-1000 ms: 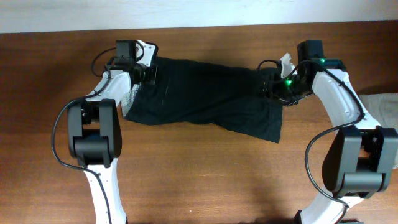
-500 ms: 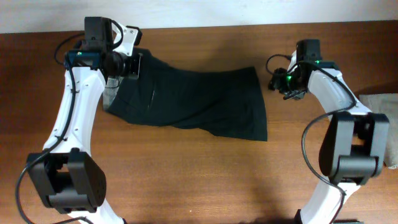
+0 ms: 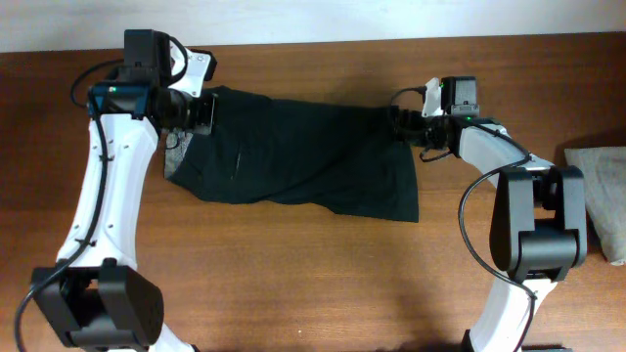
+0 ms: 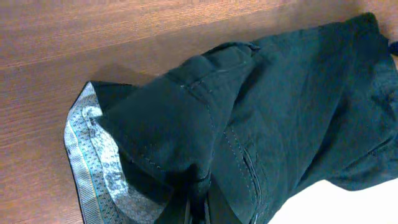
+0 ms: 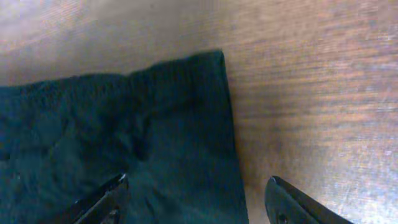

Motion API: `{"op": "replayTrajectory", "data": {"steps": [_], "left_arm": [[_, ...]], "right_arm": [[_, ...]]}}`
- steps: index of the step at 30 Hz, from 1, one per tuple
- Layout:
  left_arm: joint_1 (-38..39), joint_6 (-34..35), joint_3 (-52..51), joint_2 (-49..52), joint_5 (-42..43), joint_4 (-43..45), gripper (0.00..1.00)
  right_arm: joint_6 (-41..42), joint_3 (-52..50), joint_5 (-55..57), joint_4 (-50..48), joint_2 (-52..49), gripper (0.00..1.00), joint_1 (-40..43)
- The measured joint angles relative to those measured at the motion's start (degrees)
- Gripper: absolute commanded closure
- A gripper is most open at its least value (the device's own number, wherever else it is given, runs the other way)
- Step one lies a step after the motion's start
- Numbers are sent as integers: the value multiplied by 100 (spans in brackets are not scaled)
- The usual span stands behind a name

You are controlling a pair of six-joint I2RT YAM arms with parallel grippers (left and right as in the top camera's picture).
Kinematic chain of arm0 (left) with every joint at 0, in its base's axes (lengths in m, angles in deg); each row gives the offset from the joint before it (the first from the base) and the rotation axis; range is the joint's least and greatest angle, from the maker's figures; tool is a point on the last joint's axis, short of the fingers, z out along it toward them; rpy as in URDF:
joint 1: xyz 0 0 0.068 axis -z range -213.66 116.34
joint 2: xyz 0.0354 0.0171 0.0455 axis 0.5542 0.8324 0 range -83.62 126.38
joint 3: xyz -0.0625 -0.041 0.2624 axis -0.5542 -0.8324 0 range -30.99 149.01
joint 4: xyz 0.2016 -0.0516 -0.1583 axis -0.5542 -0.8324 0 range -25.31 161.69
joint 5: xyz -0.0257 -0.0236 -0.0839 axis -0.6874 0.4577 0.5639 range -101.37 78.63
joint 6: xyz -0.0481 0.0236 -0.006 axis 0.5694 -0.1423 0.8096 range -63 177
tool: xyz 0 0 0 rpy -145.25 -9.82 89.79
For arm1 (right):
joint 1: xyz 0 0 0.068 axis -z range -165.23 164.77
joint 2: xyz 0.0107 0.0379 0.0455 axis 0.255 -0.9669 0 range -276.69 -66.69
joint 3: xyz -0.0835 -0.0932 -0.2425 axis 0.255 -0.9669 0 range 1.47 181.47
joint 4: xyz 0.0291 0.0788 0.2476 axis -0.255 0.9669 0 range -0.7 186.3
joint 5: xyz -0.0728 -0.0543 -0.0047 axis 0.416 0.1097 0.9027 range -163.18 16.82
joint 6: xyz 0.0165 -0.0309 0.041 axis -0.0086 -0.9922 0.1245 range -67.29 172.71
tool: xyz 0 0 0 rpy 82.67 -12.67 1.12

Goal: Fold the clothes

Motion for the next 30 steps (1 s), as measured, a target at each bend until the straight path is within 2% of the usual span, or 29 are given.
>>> {"op": "replayTrajectory", "data": {"steps": [4,8,11,12,13,14,15,16,18,21,25,30], "left_arm": [[0,0,0,-184,-57,-127,100],[0,0,0,-468,-83,-168,100],[0,0,0,-472,-85,-186,100],[0,0,0,-472,-85,-192,100],[0,0,0,-472,-85,-192,100],[0,0,0,-472,-83,-195,100],[0,0,0,-472,-85,-216,100],[0,0,0,-472,-85,-219,100],[0,0,0,-472,-85,-229,100],[0,-2,0,-498,-216,-57,100],[0,0,0,-1119,-463,374,100],[0,-4,9,-2334,-964,702,100]], "right_arm": [[131,0,155,-225,-48,27,-2],[232,22,55,-850,-407,36,-24],[271,22,-170,-1071,-492,36,-52],[267,22,-208,-1134,-511,39,-90],[273,22,-219,-1187,-525,47,-127],[258,22,-254,-1248,-560,76,-223],[275,22,-260,-1261,-588,94,-308],[262,22,-260,-1263,-597,96,-343],[280,22,-348,-1217,-623,96,-326],[282,17,-1174,-1001,-389,96,28],[63,85,-1569,234,1410,96,420],[-52,90,-728,1580,3606,96,376]]}}
